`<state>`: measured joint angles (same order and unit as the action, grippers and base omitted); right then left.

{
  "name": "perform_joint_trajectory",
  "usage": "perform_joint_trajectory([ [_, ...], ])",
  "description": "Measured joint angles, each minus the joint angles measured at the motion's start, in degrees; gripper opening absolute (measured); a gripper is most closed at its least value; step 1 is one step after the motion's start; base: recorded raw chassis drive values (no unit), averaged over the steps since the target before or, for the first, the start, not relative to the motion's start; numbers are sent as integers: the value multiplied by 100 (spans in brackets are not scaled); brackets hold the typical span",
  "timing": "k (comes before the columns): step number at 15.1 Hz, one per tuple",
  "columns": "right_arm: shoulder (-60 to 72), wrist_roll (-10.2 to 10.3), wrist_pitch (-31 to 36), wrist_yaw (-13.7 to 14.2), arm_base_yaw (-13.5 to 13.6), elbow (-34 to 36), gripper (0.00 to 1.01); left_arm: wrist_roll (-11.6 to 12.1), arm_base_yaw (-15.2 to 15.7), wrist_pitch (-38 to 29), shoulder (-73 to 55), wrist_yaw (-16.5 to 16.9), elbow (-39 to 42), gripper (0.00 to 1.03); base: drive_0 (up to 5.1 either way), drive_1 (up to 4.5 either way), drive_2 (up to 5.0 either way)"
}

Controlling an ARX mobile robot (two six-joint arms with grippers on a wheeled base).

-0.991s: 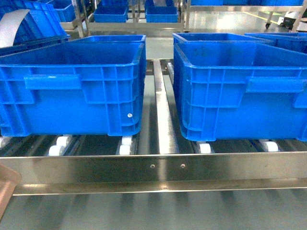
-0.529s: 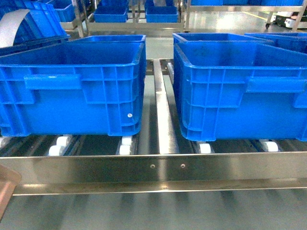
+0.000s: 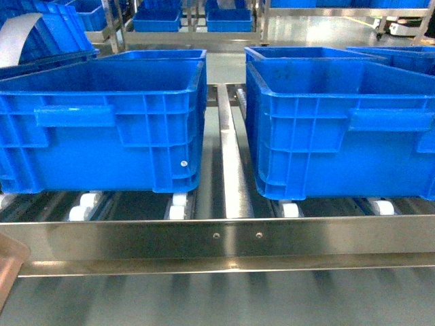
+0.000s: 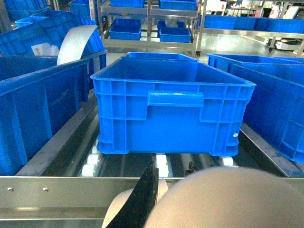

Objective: Place part in tray to right shelf

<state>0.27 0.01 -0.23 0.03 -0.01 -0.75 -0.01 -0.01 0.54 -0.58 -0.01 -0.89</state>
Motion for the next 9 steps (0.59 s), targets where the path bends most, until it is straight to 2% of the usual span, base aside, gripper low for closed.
perform_joint_trajectory([
  [9,0,0,0,0,0,0,98,-2,0,0,0,0,0,13,0,0,0],
])
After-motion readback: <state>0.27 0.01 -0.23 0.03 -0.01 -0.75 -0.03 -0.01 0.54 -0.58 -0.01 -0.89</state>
